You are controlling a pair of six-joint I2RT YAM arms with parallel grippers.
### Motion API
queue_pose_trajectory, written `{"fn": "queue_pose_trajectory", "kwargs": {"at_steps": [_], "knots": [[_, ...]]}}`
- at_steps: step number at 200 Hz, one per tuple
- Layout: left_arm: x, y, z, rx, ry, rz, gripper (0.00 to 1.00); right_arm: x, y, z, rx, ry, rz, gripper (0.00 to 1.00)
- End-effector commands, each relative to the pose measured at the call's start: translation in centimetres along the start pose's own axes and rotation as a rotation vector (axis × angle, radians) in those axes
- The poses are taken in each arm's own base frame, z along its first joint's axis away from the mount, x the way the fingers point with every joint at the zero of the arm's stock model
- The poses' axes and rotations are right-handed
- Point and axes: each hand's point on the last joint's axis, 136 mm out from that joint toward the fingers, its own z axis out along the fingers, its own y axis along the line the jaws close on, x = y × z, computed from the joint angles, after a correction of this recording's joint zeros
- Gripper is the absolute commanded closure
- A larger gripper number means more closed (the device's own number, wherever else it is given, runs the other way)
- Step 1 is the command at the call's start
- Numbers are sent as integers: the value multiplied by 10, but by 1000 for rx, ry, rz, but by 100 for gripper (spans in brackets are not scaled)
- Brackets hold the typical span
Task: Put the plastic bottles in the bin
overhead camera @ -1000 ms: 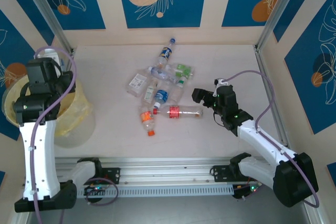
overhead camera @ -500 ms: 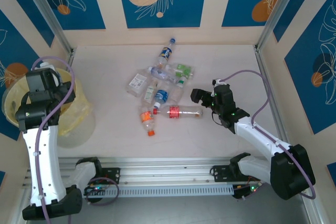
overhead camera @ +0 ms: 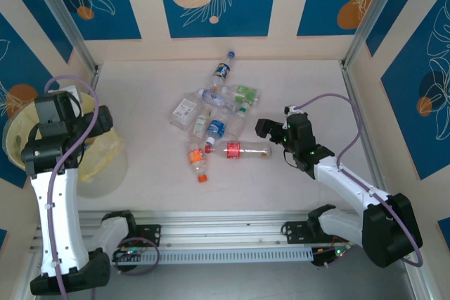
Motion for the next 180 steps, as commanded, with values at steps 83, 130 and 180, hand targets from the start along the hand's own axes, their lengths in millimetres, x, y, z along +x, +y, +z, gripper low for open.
{"fn": "queue_pose_trajectory", "kwargs": {"at_steps": [83, 130, 180], "knots": [[-41, -98, -29, 632, -133, -297, 0, 1, -11, 5, 60, 17, 98, 0], [-33, -126, -23, 629, -120, -217, 0, 1, -22, -2, 109, 6, 146, 0], [-13, -170, 0, 556, -52, -51, 0, -2, -19, -5, 90, -8, 187, 0]]}}
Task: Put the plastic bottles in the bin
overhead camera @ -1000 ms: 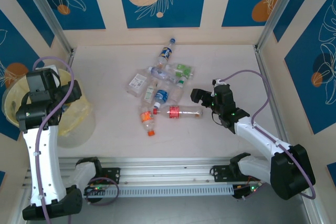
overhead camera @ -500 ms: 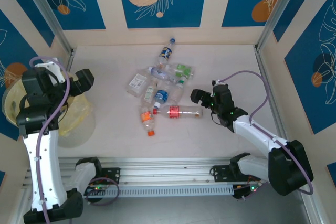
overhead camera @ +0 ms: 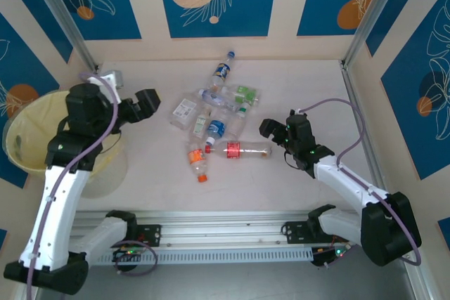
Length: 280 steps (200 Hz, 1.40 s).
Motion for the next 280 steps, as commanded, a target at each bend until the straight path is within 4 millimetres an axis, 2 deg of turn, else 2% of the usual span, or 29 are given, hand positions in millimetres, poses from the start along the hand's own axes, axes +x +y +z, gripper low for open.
{"fn": "queue_pose_trajectory", "kwargs": {"at_steps": [1, 31, 75, 100, 127, 159, 206, 233, 280], "knots": [[-2, 5, 17, -104, -4, 59, 0, -12, 5, -7, -17, -35, 35, 0], [19, -9, 50, -130, 47, 120, 0, -9, 15, -10, -69, -18, -5, 0], [61, -10, 95, -201, 159, 168, 0, -10, 28, -18, -152, -47, -140, 0], [94, 2, 117, -248, 239, 128, 0, -9, 37, -26, -193, -52, -255, 1], [133, 26, 136, -327, 377, 141, 0, -9, 43, -34, -227, -81, -337, 0], [176, 31, 146, -294, 465, 39, 0, -10, 46, -40, -239, -107, -373, 0], [237, 45, 137, -346, 536, -59, 0, -11, 47, -39, -240, -107, -378, 0], [275, 47, 146, -289, 586, -168, 0, -10, 51, -37, -254, -100, -382, 1], [279, 48, 163, -205, 487, -185, 2, -8, 52, -38, -259, -98, -388, 0]]}}
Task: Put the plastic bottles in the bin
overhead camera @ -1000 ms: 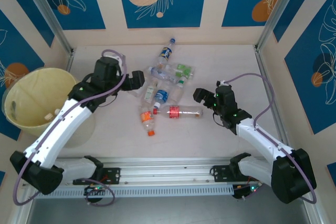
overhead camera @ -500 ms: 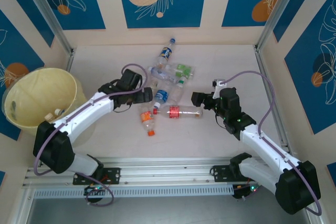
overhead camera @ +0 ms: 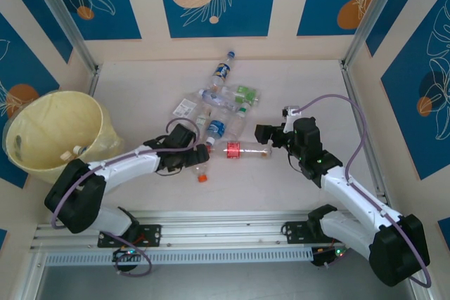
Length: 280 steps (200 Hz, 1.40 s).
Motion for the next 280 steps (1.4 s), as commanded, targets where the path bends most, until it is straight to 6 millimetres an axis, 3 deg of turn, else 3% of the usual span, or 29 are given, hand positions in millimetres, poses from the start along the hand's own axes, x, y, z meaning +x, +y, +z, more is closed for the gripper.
{"fn": "queue_pose_trajectory", "kwargs": {"at_steps": [1, 42, 87, 103, 123, 203, 280], "knots": [[-15, -25, 4, 128, -84, -18, 2, -1, 4, 0, -20, -15, -29, 0], [-13, -21, 25, 92, -51, 27, 13, -2, 6, 0, -22, -10, -36, 0], [-4, -17, 35, 93, -24, 36, 20, 4, 1, -1, -2, 0, -30, 0], [-3, -25, 37, 166, -28, 57, 23, 4, 1, 0, -3, -2, -29, 0], [-2, -21, 39, 151, -29, 64, 31, 2, 3, 1, -7, 2, -30, 0], [-7, -20, 28, 171, -70, 88, 55, 5, 2, 3, -1, 15, -23, 0], [-27, -14, 0, 148, -169, 119, 59, 5, 2, 6, -2, 18, -24, 0]]}}
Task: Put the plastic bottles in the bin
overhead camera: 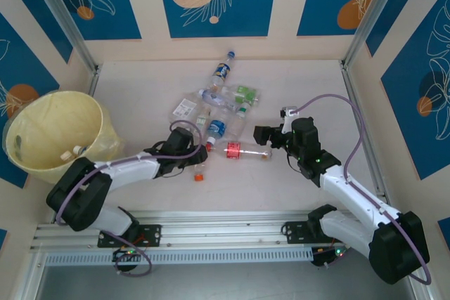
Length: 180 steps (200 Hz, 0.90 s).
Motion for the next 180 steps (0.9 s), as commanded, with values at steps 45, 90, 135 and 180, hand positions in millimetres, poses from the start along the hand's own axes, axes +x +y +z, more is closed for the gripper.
{"fn": "queue_pose_trajectory", "kwargs": {"at_steps": [45, 90, 135, 180], "knots": [[-28, -7, -32, 11, -89, 48, 66, -3, 4, 3, -11, -6, -10, 0], [-50, -38, -59, 113, -136, 34, 81, -4, 5, 4, -15, -8, 0, 0], [-74, -61, -87, 140, -177, 74, 100, -5, 9, 7, -26, 1, -7, 0], [-111, -76, -136, 145, -304, 146, 100, -7, 12, 6, -31, -10, -11, 0]]}}
